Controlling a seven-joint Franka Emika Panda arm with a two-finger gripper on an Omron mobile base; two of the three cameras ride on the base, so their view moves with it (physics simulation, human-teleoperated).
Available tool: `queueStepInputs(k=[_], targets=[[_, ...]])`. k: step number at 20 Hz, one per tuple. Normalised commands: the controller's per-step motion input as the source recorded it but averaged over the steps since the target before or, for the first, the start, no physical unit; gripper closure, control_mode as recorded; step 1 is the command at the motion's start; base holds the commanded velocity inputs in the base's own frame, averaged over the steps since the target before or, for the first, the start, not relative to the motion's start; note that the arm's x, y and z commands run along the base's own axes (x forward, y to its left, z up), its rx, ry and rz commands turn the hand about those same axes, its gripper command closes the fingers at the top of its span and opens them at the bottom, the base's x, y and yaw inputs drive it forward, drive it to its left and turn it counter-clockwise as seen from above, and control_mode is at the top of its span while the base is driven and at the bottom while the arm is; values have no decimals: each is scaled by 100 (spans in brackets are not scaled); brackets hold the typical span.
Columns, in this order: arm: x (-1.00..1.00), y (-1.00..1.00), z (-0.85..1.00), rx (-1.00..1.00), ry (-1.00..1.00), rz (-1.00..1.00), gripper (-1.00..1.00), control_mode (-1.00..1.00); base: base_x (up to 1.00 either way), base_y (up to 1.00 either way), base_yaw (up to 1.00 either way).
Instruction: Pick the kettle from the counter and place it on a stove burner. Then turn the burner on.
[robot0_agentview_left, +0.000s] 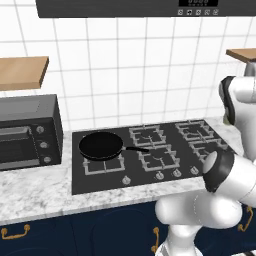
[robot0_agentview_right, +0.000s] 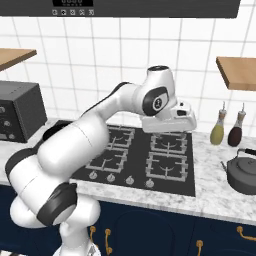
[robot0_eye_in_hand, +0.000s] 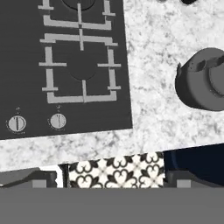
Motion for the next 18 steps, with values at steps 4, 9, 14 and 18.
queueStepInputs(k=[4,9,14,18], targets=[[1,-41,0,-23,-12,26,-100,-100,0,0,0],[0,-57,10,-14,3,19,-100,-100,0,0,0],[10,-52,2,-1,23,3,-100,-100,0,0,0],[22,-27,-19,0,14,0,-100,-100,0,0,0]])
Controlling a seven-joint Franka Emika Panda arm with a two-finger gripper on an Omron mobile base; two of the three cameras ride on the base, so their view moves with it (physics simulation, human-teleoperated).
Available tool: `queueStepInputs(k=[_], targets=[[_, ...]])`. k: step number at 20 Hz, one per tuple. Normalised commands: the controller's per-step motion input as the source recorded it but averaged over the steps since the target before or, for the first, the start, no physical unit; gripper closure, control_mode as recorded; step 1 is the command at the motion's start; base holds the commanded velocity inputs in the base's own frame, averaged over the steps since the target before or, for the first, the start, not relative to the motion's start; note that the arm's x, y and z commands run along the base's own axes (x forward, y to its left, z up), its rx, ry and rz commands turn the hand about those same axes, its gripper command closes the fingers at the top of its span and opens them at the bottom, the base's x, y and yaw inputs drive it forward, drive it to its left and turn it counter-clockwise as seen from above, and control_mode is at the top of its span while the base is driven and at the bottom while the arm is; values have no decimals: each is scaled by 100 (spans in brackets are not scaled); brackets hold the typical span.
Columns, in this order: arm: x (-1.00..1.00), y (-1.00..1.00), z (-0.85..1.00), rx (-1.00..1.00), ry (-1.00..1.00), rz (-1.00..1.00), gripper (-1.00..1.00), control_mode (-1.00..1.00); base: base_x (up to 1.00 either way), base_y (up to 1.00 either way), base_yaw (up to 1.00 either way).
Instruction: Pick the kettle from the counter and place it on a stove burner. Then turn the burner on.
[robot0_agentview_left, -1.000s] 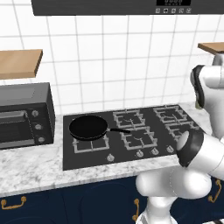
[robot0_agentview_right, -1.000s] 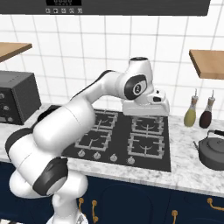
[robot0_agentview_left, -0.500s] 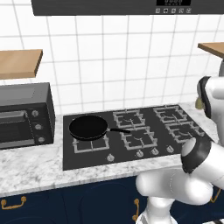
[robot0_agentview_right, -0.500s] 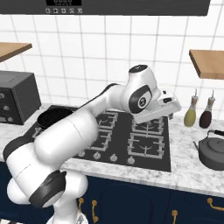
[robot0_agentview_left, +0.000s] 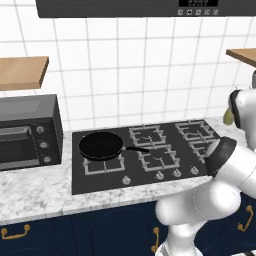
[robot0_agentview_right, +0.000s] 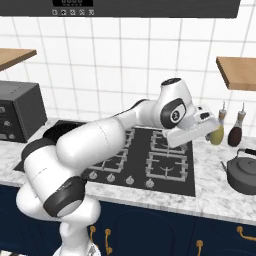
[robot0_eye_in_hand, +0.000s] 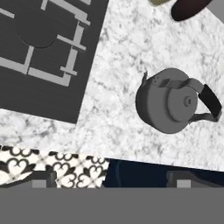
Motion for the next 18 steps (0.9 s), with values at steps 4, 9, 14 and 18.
queueStepInputs(k=[4,9,14,18], targets=[[16,-21,-5,0,0,0,-100,-100,0,0,0],[3,-18,-3,0,0,-2,-100,-100,0,0,0],[14,-31,-25,2,0,0,-100,-100,0,0,0],[20,-37,-30,5,0,0,-100,-100,0,0,0]])
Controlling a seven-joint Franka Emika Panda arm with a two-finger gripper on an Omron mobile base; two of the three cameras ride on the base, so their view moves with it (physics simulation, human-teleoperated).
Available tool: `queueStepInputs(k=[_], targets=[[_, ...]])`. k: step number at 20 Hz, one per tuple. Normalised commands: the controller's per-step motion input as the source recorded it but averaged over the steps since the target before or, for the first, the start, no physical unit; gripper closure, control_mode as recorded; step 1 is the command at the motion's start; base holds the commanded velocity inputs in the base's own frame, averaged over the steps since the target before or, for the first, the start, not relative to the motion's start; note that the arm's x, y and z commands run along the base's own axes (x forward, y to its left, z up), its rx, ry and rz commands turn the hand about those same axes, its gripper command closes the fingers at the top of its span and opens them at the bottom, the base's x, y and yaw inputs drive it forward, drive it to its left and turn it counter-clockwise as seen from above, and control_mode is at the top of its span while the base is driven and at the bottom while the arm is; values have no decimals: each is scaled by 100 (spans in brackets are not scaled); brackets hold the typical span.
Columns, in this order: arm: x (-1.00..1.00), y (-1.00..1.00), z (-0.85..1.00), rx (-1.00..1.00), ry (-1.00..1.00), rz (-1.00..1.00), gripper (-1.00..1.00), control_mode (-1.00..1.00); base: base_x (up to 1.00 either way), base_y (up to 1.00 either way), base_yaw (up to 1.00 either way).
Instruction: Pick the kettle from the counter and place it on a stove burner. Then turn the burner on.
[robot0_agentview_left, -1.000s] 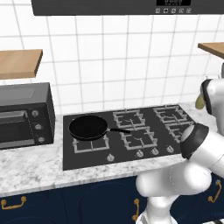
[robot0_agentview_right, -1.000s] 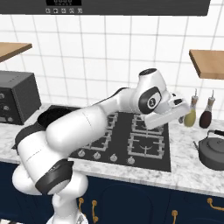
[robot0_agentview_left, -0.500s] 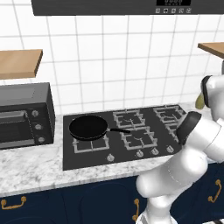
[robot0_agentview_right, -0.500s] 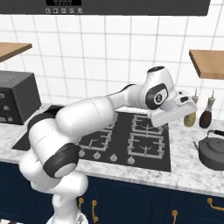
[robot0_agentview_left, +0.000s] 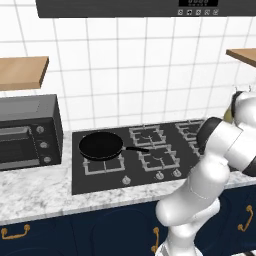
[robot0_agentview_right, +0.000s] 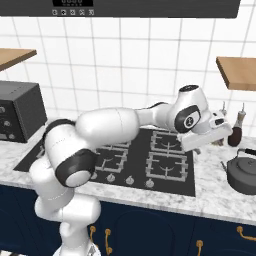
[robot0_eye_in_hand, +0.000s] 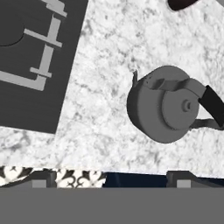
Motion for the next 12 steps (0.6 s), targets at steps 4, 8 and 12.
queueStepInputs(k=[4,8,12], targets=[[15,-46,-5,5,0,0,-100,-100,0,0,0],[28,-46,-2,8,1,1,-100,-100,0,0,0],[23,-27,0,8,4,2,-100,-100,0,0,0]])
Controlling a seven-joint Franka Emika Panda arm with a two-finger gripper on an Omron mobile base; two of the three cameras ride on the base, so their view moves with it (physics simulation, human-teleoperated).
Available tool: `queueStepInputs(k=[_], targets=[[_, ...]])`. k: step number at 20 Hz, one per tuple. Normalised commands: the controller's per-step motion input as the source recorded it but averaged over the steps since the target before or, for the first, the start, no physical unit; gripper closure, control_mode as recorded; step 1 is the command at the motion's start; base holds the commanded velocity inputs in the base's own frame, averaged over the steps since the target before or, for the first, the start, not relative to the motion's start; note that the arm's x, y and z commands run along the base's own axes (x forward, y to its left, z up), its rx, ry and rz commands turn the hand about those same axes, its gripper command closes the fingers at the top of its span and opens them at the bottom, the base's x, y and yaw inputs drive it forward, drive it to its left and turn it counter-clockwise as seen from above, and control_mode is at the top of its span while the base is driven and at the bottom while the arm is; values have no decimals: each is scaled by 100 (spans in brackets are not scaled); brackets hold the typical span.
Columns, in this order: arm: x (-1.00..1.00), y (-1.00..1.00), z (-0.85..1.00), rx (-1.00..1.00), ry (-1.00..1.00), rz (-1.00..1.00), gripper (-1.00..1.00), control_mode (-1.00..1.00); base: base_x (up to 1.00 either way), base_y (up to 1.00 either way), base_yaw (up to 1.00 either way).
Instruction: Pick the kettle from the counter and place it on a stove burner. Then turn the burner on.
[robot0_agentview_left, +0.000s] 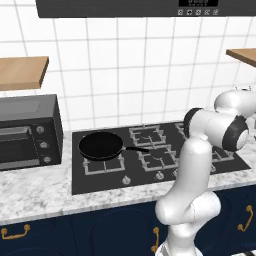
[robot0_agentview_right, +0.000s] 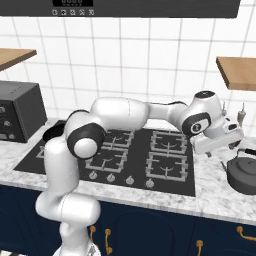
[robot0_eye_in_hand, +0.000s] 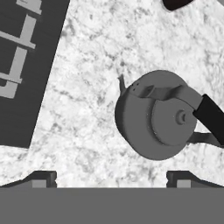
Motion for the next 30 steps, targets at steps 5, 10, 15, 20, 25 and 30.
queueStepInputs(k=[5,10,15,20,25,30], targets=[[10,-22,0,4,2,5,-100,-100,0,0,0],[14,-32,0,3,0,1,-100,-100,0,0,0],[3,-15,-10,1,1,1,-100,-100,0,0,0],[11,0,-42,-3,1,6,-100,-100,0,0,0],[40,-3,-4,0,0,12,-100,-100,0,0,0],[40,-1,-6,0,0,11,-100,-100,0,0,0]])
